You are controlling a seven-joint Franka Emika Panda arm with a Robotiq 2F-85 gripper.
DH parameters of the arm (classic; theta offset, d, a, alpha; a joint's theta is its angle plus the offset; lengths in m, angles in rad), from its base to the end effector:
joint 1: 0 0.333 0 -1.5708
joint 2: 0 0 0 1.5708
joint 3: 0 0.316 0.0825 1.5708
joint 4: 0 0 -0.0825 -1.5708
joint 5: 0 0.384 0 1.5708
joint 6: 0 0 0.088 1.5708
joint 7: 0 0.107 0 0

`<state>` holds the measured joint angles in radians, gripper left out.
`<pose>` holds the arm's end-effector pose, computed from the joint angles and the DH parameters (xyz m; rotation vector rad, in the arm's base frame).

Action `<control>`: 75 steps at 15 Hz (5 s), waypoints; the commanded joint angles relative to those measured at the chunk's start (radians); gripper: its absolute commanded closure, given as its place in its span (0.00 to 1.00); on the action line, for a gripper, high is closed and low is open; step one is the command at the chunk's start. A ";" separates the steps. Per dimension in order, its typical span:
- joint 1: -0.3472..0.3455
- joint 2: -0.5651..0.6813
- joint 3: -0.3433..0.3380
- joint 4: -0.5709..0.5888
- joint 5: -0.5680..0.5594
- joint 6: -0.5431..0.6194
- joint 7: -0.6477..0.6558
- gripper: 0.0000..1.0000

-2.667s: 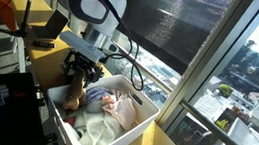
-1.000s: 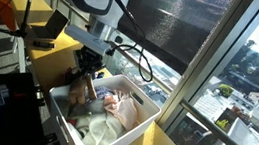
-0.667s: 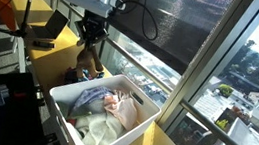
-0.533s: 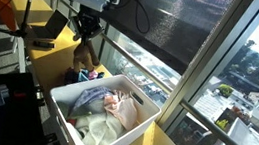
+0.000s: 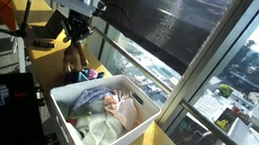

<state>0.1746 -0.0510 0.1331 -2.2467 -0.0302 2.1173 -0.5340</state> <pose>0.4820 0.1520 0.3813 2.8338 1.2962 -0.1278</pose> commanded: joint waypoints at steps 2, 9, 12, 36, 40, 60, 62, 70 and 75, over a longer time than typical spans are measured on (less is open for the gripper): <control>0.013 0.080 0.031 0.090 -0.034 0.002 0.017 0.98; 0.031 0.263 0.069 0.245 -0.090 -0.016 0.030 0.98; 0.026 0.333 0.062 0.296 -0.125 -0.038 0.054 0.60; -0.271 0.289 -0.146 0.232 -0.098 0.217 0.041 0.00; -0.301 0.459 -0.146 0.333 -0.045 0.294 0.035 0.00; -0.426 0.681 -0.127 0.339 0.006 0.187 0.079 0.78; -0.434 0.608 -0.135 0.305 0.002 0.184 0.074 0.94; -0.398 0.311 -0.138 0.280 0.020 0.058 0.062 1.00; -0.335 0.166 -0.136 0.386 0.032 -0.062 0.068 1.00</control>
<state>-0.1962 0.1982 0.0003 -1.9135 -0.0196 2.1314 -0.4538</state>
